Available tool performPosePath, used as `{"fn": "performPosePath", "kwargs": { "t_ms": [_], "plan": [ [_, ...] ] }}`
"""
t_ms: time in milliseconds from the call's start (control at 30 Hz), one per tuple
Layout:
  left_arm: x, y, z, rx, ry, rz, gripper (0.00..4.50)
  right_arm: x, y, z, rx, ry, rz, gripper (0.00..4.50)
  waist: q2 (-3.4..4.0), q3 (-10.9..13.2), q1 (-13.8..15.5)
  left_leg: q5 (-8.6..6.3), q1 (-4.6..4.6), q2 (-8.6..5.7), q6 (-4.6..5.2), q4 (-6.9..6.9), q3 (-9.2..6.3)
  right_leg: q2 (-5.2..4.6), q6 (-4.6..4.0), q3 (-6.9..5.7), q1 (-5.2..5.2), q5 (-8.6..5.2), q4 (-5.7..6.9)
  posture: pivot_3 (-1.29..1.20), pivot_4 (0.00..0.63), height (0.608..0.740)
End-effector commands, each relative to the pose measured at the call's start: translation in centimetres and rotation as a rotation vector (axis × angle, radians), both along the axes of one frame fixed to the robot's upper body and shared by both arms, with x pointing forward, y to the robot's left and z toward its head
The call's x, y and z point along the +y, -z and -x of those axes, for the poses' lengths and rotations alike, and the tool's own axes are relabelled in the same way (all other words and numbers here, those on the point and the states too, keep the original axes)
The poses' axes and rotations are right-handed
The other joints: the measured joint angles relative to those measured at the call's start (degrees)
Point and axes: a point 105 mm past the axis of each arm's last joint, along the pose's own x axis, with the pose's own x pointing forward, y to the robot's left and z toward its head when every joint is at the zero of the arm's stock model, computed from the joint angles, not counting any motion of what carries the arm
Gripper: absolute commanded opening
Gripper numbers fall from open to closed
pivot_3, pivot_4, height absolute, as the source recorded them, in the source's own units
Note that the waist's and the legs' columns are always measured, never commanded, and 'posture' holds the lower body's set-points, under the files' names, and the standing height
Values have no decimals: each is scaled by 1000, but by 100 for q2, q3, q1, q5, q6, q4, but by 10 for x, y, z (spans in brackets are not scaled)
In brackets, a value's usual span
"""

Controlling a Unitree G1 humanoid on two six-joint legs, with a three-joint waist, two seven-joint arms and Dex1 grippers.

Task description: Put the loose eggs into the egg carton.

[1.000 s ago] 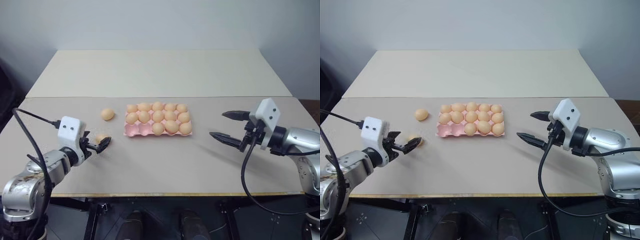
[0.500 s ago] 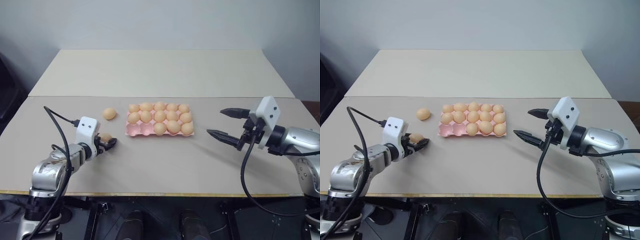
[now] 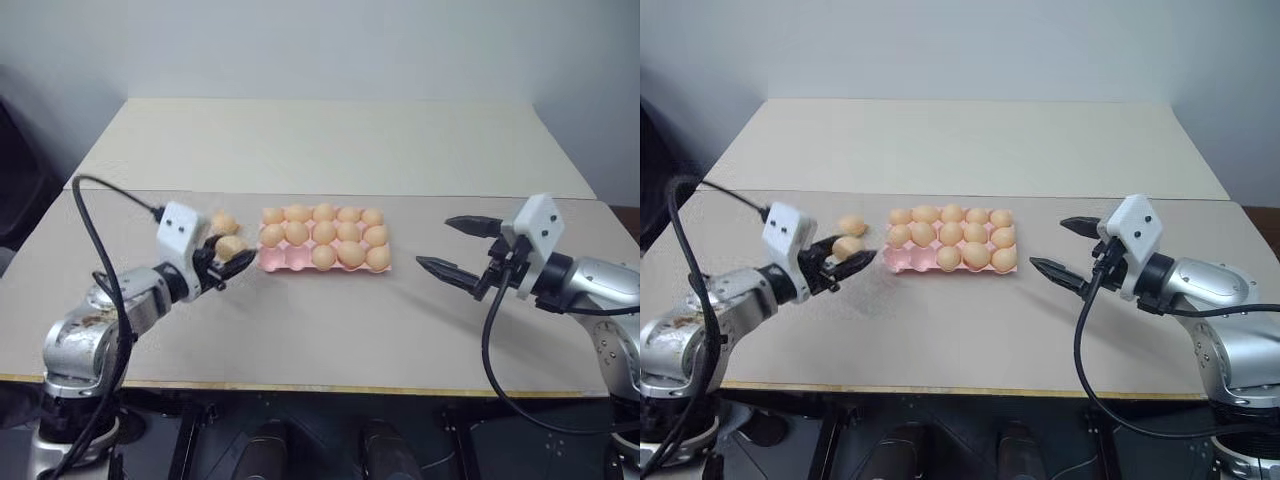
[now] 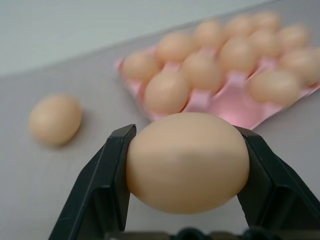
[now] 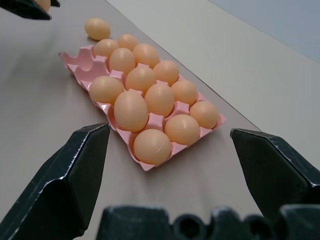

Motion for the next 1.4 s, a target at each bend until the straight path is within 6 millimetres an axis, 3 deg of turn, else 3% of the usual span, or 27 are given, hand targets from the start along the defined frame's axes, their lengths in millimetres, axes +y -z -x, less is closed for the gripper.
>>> {"fn": "performPosePath", "kwargs": {
  "t_ms": [33,133,267,467,633,733,833,1000,1200,1400],
  "plan": [
    [-35,-5,-3,-24,116,19,2529,5,-12,3,-62,-10,-11,4500,-2,-1,-6,0,-2,-1,0,1,0,0,3,0,0,2,-3,0,150,740],
    [-52,6,-16,-3,135,-10,2529,6,-12,4,-67,-6,-12,4500,-3,-1,-28,0,-5,-2,0,1,0,0,5,0,-2,3,-9,0,150,740],
    [-56,16,-23,23,146,-36,2529,3,-14,7,-76,13,-16,4500,-2,-1,-83,0,-6,0,0,1,0,3,5,3,-8,3,-6,0,150,740],
    [-54,13,-27,15,156,-28,4405,1,-14,8,-81,36,-25,4500,-3,-1,-48,1,-5,-1,0,2,0,2,5,3,-6,3,-5,0,150,740],
    [-50,1,-28,-30,149,-24,4460,2,-15,8,-86,40,-30,4500,-3,-1,-44,1,-6,-1,0,2,0,2,5,3,-6,3,-7,0,150,740],
    [-38,-20,-22,-109,149,-14,4460,3,-17,8,-92,38,-36,4500,-2,-1,-67,1,-6,0,0,2,0,3,5,3,-8,3,-6,0,150,740],
    [-9,-42,-13,-163,131,2,4460,3,-17,9,-89,30,-38,4500,-2,-1,-88,1,-6,1,0,2,0,3,5,3,-9,3,-5,0,150,740],
    [47,-54,10,-169,105,-34,4460,2,-18,7,-84,15,-34,4500,-1,-1,-146,1,-4,2,0,0,0,4,5,3,-9,3,-5,0,150,740],
    [98,-46,55,-105,132,-52,4460,4,-18,5,-73,-27,-35,4500,0,-1,-171,0,-3,7,1,-3,0,5,5,2,-8,3,-9,0,150,740],
    [118,-26,75,-57,34,-28,4460,4,-13,-1,-67,-26,-30,4500,1,-1,-143,0,2,13,1,-4,0,6,2,-1,0,5,-13,0,150,740]
  ]
}}
